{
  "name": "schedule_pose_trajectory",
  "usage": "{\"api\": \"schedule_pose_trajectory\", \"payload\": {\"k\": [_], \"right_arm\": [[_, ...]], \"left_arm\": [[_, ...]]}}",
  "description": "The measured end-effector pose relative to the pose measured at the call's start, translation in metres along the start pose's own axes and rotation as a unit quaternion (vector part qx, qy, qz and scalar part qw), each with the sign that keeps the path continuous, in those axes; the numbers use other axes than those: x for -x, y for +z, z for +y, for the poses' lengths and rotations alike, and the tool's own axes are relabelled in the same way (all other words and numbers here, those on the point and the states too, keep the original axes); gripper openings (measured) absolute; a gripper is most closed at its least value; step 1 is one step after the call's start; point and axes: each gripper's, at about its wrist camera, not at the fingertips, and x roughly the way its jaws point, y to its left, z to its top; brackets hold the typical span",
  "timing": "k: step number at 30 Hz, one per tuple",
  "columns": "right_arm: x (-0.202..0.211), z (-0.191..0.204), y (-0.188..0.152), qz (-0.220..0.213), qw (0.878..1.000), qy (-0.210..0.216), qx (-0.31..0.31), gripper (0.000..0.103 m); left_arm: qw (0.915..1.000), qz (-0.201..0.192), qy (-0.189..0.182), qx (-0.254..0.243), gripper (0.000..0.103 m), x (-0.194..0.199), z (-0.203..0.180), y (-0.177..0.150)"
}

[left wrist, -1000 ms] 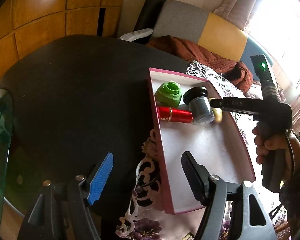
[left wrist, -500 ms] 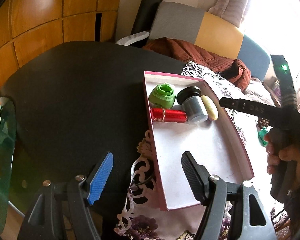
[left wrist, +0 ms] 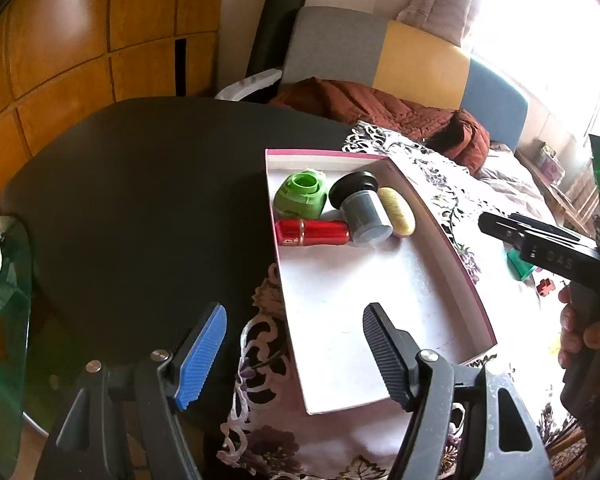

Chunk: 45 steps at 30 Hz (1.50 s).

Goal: Organize rigid objects
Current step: 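Open the right tool to release the egg in the tray and withdraw, then move the left tool to the green flanged stand and grasp it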

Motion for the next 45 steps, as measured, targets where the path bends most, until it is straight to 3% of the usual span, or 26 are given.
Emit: {"api": "schedule_pose_trajectory", "payload": {"k": [11, 18, 22, 27, 30, 33, 41, 45], "right_arm": [[0.028, -0.072, -0.014, -0.006, 0.998, -0.059, -0.026, 0.078], [0.045, -0.145, -0.025, -0.008, 0.989, -0.131, -0.063, 0.078], [0.053, -0.197, -0.044, -0.016, 0.974, -0.183, -0.131, 0.083], [0.059, -0.263, -0.074, 0.001, 0.936, -0.216, -0.278, 0.083], [0.064, -0.278, -0.079, -0.001, 0.923, -0.224, -0.312, 0.084], [0.065, -0.283, -0.083, 0.003, 0.918, -0.220, -0.330, 0.084], [0.068, -0.281, -0.082, -0.004, 0.916, -0.227, -0.332, 0.089], [0.070, -0.280, -0.081, -0.008, 0.916, -0.223, -0.333, 0.090]], "left_arm": [[0.9995, 0.000, 0.003, -0.033, 0.071, 0.001, -0.022, 0.001], [0.9988, 0.000, -0.007, -0.048, 0.071, 0.001, -0.037, 0.008], [0.9985, 0.002, -0.019, -0.051, 0.071, -0.001, -0.047, 0.014], [0.9969, -0.003, -0.047, -0.063, 0.069, -0.001, -0.066, 0.023], [0.9944, -0.001, -0.055, -0.090, 0.069, -0.004, -0.087, 0.027], [0.9894, 0.013, -0.077, -0.123, 0.069, -0.010, -0.115, 0.029], [0.9699, 0.055, -0.166, -0.170, 0.069, -0.028, -0.195, 0.033], [0.9619, 0.099, -0.200, -0.158, 0.064, -0.052, -0.230, 0.037]]}}
